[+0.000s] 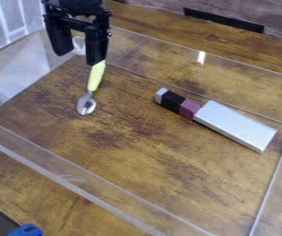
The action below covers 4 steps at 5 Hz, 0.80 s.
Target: Move the toy knife to the left side of the table
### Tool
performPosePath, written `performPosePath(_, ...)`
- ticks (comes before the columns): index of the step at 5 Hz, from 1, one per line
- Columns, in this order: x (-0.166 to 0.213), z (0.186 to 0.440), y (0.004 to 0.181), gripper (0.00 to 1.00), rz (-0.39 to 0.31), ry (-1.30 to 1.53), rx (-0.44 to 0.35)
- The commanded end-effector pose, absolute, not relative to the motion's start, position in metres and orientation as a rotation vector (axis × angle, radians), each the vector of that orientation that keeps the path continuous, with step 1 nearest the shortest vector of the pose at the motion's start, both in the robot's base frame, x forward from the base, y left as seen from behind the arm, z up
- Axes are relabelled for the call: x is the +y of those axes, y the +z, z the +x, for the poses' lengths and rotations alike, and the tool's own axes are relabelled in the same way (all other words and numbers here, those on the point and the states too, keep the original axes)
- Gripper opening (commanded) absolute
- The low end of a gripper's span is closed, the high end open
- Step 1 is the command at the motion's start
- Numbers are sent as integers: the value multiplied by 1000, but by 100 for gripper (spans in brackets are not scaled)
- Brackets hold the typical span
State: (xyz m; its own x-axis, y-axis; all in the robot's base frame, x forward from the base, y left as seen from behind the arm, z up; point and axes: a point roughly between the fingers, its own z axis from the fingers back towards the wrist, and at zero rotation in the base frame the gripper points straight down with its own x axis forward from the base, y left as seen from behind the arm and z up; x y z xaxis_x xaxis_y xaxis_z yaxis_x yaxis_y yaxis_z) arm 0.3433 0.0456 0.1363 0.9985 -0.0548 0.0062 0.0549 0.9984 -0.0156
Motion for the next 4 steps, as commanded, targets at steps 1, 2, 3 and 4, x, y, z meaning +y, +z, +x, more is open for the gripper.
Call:
performPosePath(1, 33, 349, 141, 100, -10, -70, -34)
performPosePath(2, 0, 357, 138, 100, -4, 71, -28)
performPosePath(3, -45, 376, 136, 100, 13, 255, -65)
performPosePath(4, -84, 399, 136, 100, 21, 460, -113)
